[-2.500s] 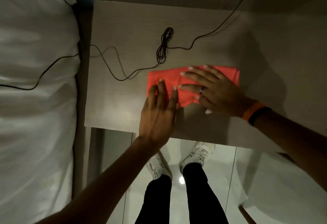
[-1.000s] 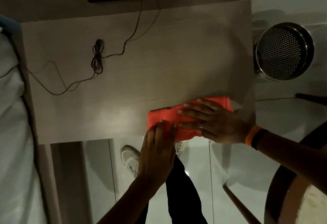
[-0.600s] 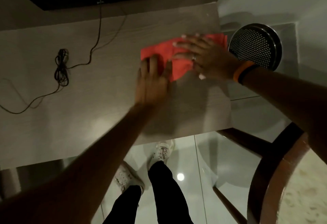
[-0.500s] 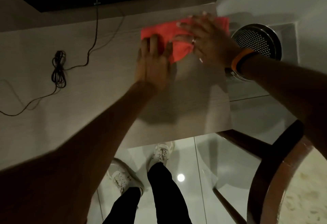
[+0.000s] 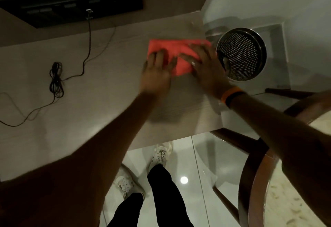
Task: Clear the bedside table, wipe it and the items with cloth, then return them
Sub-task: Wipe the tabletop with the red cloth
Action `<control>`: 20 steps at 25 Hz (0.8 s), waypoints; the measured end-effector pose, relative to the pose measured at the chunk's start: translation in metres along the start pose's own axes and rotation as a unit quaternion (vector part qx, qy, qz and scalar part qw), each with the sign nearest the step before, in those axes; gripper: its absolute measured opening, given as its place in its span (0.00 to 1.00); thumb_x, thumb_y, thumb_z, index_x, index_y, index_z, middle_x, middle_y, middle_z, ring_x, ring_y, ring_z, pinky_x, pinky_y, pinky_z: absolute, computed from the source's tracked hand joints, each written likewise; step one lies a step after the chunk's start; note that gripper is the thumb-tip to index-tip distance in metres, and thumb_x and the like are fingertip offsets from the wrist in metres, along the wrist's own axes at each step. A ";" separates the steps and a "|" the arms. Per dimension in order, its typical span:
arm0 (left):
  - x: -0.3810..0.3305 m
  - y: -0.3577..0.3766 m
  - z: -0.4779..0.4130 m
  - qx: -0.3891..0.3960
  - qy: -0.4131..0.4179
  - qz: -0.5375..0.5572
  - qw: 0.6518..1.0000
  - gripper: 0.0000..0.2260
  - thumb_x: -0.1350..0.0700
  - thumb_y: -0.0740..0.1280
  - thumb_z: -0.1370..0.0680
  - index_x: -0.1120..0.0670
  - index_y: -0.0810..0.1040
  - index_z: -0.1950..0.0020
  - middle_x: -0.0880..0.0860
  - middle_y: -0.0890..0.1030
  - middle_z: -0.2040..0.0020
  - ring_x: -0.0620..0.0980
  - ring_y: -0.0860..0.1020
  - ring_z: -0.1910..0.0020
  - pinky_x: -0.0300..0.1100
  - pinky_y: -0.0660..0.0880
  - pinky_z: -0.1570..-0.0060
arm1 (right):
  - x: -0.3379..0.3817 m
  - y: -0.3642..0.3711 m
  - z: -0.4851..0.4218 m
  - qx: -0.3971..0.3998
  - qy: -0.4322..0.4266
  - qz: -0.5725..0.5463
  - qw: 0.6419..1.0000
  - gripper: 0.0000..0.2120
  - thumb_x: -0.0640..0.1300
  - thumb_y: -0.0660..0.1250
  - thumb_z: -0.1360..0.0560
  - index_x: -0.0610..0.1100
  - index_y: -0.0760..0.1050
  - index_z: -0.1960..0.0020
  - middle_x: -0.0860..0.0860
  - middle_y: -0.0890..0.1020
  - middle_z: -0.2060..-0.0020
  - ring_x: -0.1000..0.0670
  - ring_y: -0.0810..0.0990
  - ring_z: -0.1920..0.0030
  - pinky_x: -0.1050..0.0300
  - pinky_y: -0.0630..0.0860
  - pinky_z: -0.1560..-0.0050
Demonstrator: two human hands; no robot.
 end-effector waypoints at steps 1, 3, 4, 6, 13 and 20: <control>-0.008 0.007 0.020 0.015 0.011 0.001 1.000 0.25 0.52 0.52 0.17 0.45 0.60 0.19 0.60 0.59 0.20 0.64 0.60 0.23 0.56 0.62 0.26 | 0.006 0.005 0.024 -0.007 0.009 -0.021 1.000 0.22 0.48 0.54 0.16 0.53 0.66 0.23 0.44 0.63 0.21 0.36 0.57 0.20 0.40 0.52 0.19; -0.024 0.016 0.058 0.027 0.034 0.010 0.999 0.26 0.55 0.53 0.18 0.45 0.60 0.19 0.60 0.62 0.21 0.63 0.63 0.24 0.55 0.63 0.27 | 0.021 0.013 0.069 -0.010 0.036 -0.047 0.998 0.21 0.47 0.59 0.17 0.52 0.69 0.25 0.43 0.66 0.22 0.34 0.60 0.21 0.37 0.58 0.21; -0.031 0.017 0.076 0.019 0.050 0.014 0.998 0.25 0.56 0.54 0.19 0.46 0.64 0.20 0.61 0.66 0.23 0.64 0.68 0.27 0.55 0.67 0.29 | 0.029 0.018 0.088 0.006 0.053 -0.042 0.998 0.23 0.47 0.61 0.19 0.53 0.69 0.24 0.44 0.65 0.22 0.34 0.60 0.22 0.36 0.60 0.22; -0.046 0.020 0.105 -0.016 0.093 0.007 0.995 0.22 0.57 0.61 0.22 0.50 0.77 0.28 0.63 0.78 0.32 0.65 0.79 0.37 0.55 0.77 0.38 | 0.047 0.029 0.124 0.044 0.087 -0.034 0.995 0.25 0.47 0.63 0.20 0.56 0.66 0.23 0.44 0.64 0.21 0.36 0.60 0.22 0.35 0.63 0.24; -0.049 0.045 0.161 -0.068 0.209 -0.056 0.974 0.14 0.56 0.71 0.27 0.47 0.84 0.42 0.54 0.85 0.45 0.55 0.84 0.48 0.47 0.82 0.51 | 0.104 0.035 0.193 0.040 0.172 -0.053 0.983 0.27 0.35 0.56 0.24 0.50 0.71 0.27 0.41 0.74 0.33 0.33 0.72 0.36 0.36 0.75 0.38; 0.029 0.044 0.232 0.031 0.130 0.032 0.991 0.19 0.56 0.67 0.23 0.49 0.78 0.32 0.53 0.79 0.34 0.54 0.80 0.37 0.48 0.82 0.48 | 0.190 0.011 0.184 0.149 0.062 -0.137 0.977 0.16 0.44 0.59 0.18 0.52 0.74 0.32 0.49 0.77 0.37 0.44 0.77 0.38 0.48 0.80 0.47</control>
Point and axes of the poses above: each hand's wrist, its own z-axis away from the middle knuckle, its own y-axis out of the palm, x = y × z, the point moved 5 cm from there along -z, towards the middle knuckle
